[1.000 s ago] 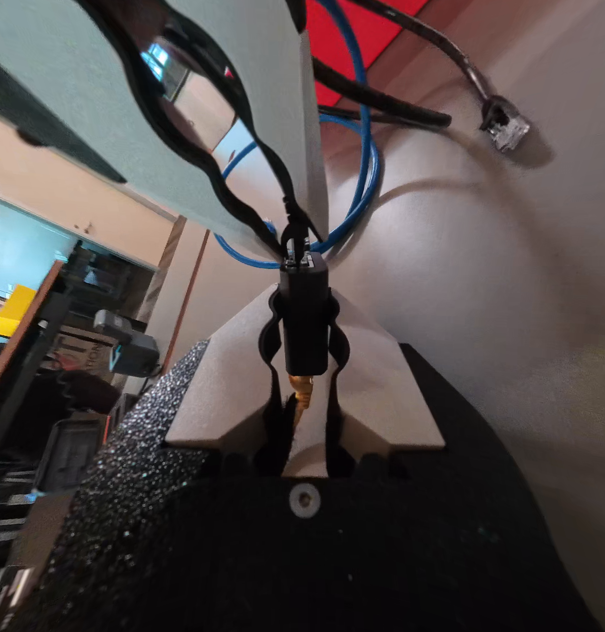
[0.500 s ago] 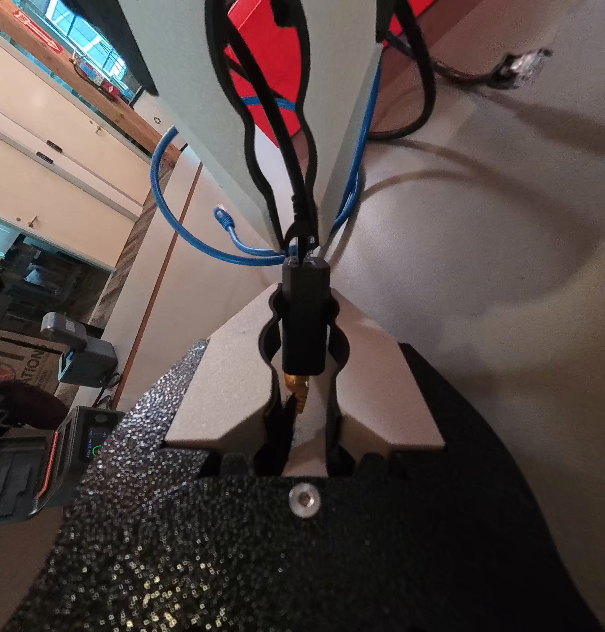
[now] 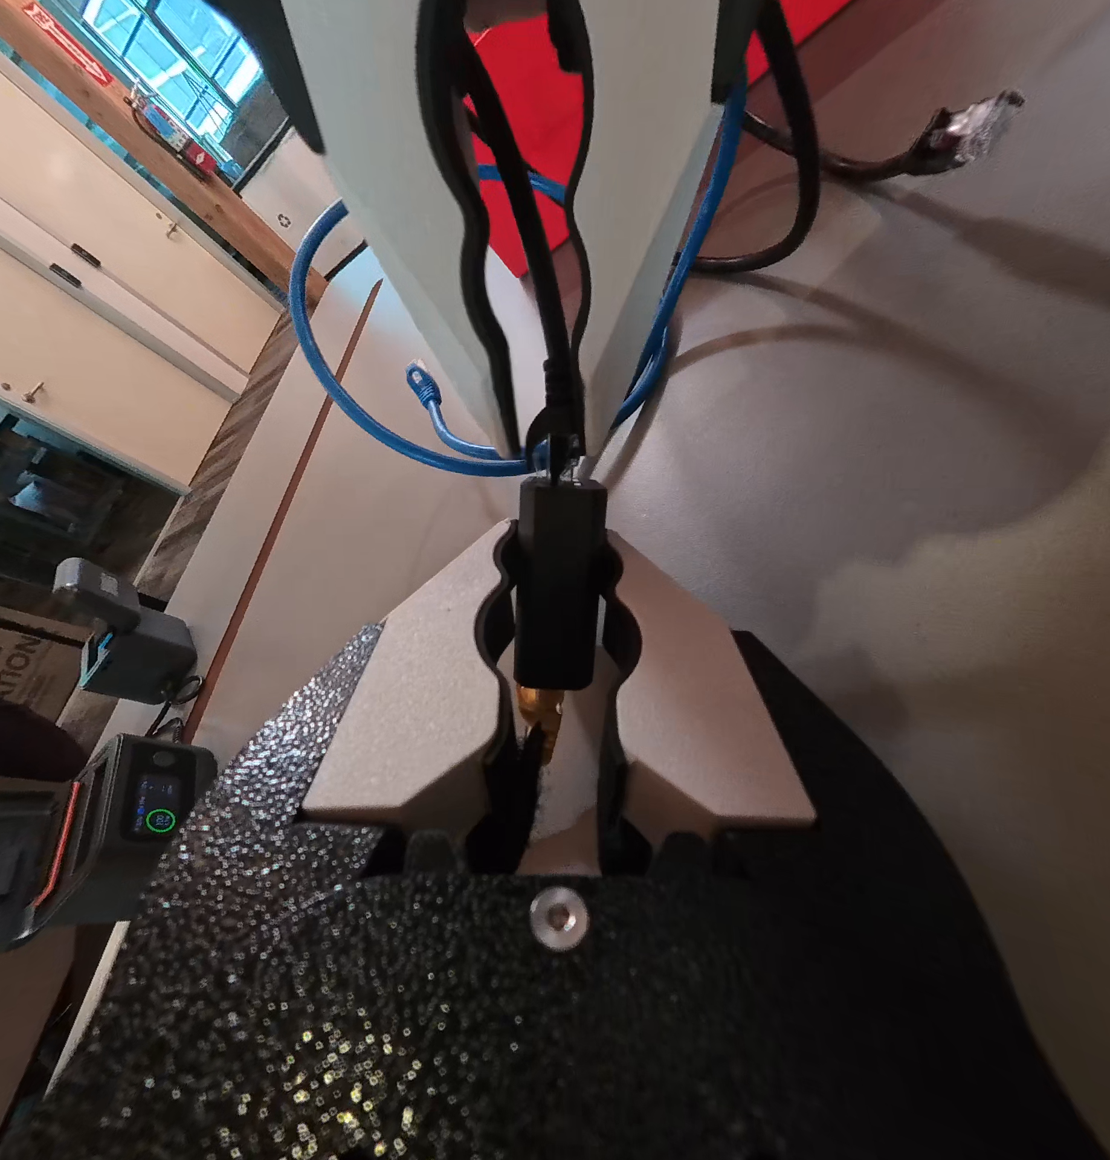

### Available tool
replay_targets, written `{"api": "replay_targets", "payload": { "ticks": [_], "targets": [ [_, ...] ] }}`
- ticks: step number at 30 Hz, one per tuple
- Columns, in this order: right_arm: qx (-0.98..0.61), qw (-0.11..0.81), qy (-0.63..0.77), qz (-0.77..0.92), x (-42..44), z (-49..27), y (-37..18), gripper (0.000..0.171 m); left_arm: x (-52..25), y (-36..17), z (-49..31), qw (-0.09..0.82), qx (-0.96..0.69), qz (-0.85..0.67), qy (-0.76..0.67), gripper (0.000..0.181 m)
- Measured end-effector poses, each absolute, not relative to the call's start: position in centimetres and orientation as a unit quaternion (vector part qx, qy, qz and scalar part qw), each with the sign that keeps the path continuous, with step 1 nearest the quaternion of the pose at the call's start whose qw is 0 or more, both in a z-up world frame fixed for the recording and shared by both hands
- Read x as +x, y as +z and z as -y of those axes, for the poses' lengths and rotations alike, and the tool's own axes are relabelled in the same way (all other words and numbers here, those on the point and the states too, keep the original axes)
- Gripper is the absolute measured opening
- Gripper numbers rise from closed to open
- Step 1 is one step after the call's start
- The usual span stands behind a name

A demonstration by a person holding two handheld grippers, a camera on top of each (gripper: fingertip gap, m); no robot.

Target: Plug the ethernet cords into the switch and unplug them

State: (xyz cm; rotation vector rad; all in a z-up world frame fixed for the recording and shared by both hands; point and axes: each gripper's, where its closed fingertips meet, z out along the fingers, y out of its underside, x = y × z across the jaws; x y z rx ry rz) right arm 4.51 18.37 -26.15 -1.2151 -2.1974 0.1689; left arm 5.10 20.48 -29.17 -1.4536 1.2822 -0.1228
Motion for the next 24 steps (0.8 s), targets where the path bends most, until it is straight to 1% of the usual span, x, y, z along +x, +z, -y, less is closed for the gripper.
{"api": "replay_targets", "payload": {
  "ticks": [3,6,13,22,24],
  "targets": [
    [-0.465,0.311,0.069,0.826,4.5,-18.43,-26.07,0.017,5.1,-29.11,-20.43,0.566,-0.617,-0.545,-0.054,0.021],
    [-0.469,0.302,0.076,0.827,4.56,-18.24,-26.28,0.014,5.08,-29.15,-20.39,0.565,-0.615,-0.547,-0.052,0.021],
    [-0.473,0.294,0.077,0.827,4.51,-18.28,-26.53,0.014,4.96,-29.33,-20.32,0.561,-0.615,-0.551,-0.05,0.021],
    [-0.458,0.289,0.082,0.837,4.45,-18.41,-26.1,0.03,5.13,-29.33,-19.98,0.561,-0.61,-0.556,-0.061,0.021],
    [-0.457,0.279,0.091,0.84,4.54,-18.25,-26.06,0.036,5.17,-29.42,-19.87,0.559,-0.609,-0.559,-0.064,0.021]
  ]
}}
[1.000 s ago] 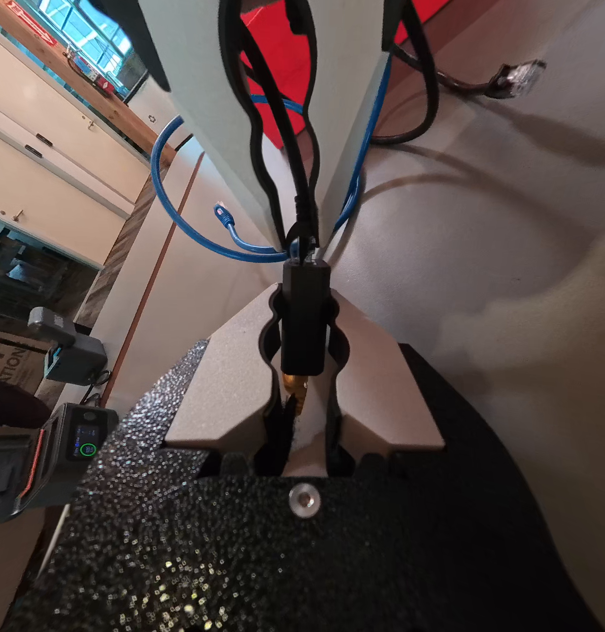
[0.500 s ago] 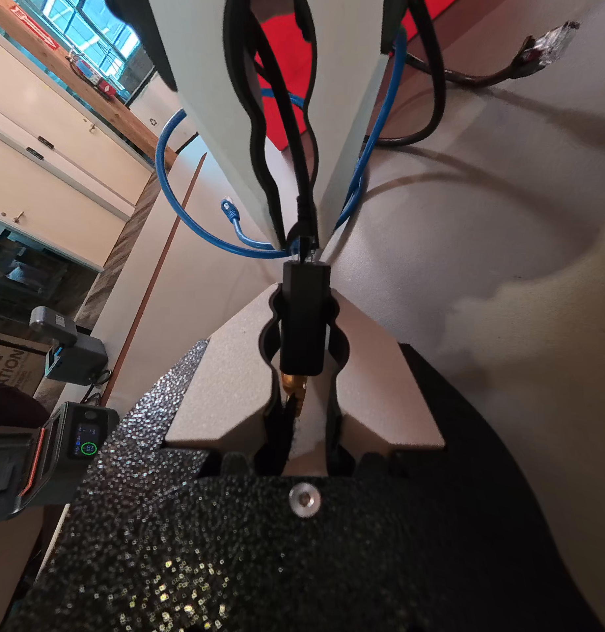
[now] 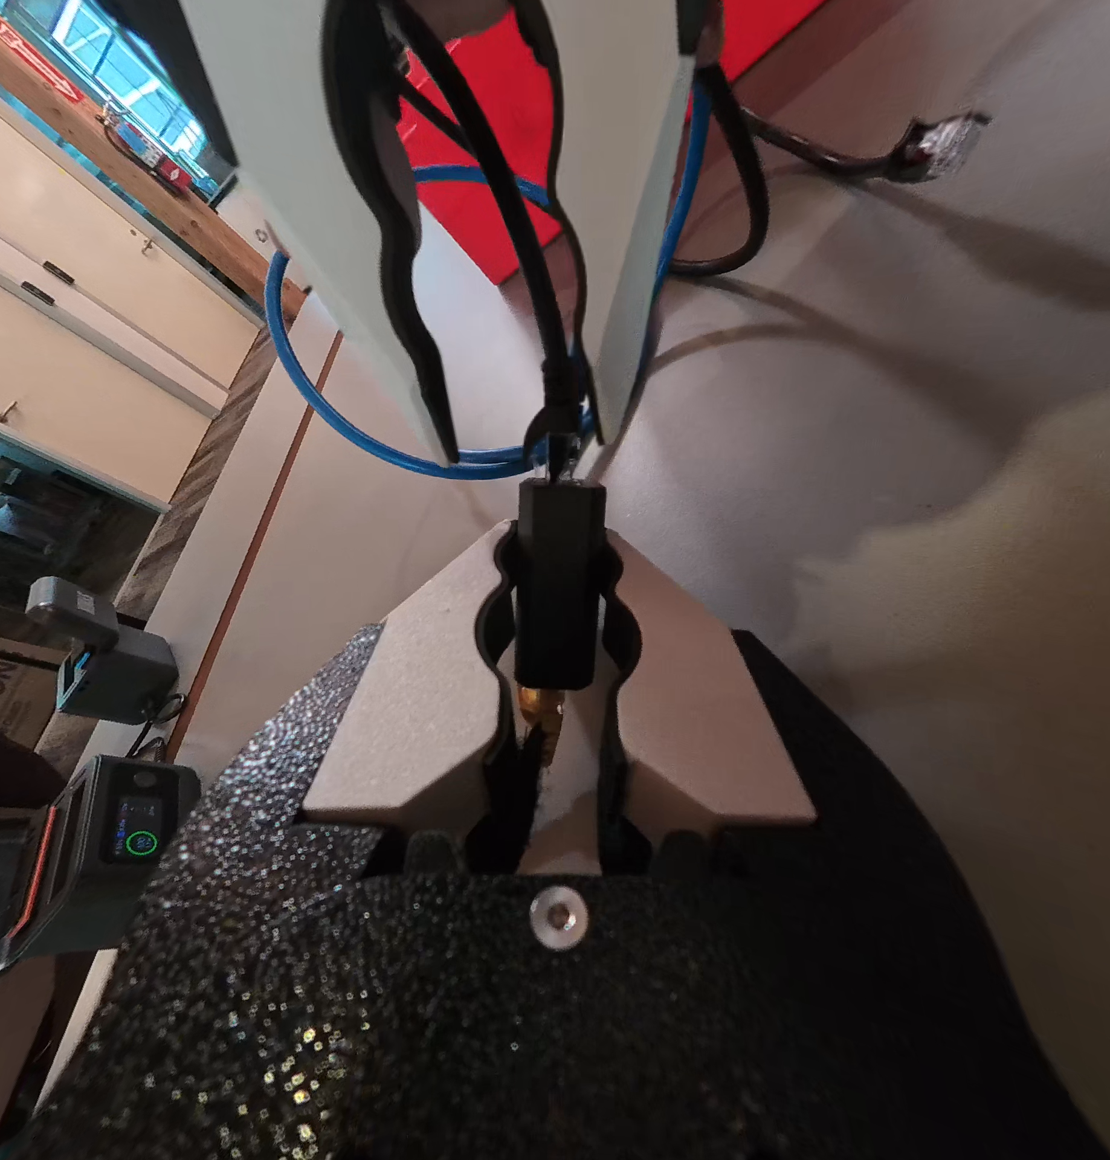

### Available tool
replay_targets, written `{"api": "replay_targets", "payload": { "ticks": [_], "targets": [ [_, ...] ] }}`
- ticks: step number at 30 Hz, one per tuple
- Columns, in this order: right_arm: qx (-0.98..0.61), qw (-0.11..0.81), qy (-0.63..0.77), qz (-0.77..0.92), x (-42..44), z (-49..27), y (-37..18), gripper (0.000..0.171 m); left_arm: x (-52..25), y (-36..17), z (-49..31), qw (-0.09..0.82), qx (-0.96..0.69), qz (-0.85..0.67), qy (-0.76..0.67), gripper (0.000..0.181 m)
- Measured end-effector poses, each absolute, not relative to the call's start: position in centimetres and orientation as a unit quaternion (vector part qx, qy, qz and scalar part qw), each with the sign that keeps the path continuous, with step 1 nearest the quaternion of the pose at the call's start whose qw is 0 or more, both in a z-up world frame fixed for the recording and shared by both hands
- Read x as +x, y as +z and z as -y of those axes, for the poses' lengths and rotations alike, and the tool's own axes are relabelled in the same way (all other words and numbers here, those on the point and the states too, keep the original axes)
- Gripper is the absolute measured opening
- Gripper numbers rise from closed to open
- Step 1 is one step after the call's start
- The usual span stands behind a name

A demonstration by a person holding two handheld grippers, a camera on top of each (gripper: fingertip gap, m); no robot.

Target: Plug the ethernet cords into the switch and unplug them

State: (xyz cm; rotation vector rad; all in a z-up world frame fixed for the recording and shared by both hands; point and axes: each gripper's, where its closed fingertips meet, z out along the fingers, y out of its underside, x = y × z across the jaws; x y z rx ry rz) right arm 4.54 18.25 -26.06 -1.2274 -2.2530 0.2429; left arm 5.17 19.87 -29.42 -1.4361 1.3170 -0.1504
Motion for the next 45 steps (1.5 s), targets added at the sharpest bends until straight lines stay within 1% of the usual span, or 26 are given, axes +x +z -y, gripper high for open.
{"api": "replay_targets", "payload": {
  "ticks": [2,4,9,15,31,34,42,45],
  "targets": [
    [-0.468,0.271,0.096,0.835,4.6,-18.5,-25.9,0.04,5.2,-29.5,-19.9,0.558,-0.609,-0.559,-0.063,0.021],
    [-0.472,0.266,0.097,0.835,4.8,-18.6,-26.0,0.037,5.1,-29.5,-19.8,0.558,-0.61,-0.558,-0.067,0.021],
    [-0.438,0.285,0.079,0.849,4.8,-18.2,-26.0,0.019,5.0,-29.4,-19.8,0.558,-0.616,-0.55,-0.079,0.021],
    [-0.439,0.282,0.08,0.849,5.0,-17.9,-26.5,0.013,5.1,-29.7,-19.7,0.551,-0.618,-0.555,-0.081,0.021],
    [-0.413,0.308,0.065,0.855,4.7,-17.4,-26.9,0.013,5.2,-29.9,-19.6,0.545,-0.618,-0.56,-0.084,0.024],
    [-0.415,0.292,0.071,0.859,4.7,-17.3,-27.1,0.013,5.2,-30.0,-19.6,0.545,-0.617,-0.562,-0.082,0.024],
    [-0.404,0.216,0.096,0.884,5.4,-16.3,-28.3,0.013,5.7,-30.6,-19.1,0.538,-0.594,-0.597,-0.054,0.026],
    [-0.404,0.189,0.103,0.889,5.4,-16.1,-28.3,0.01,5.8,-30.8,-19.0,0.535,-0.584,-0.608,-0.047,0.026]
  ]
}}
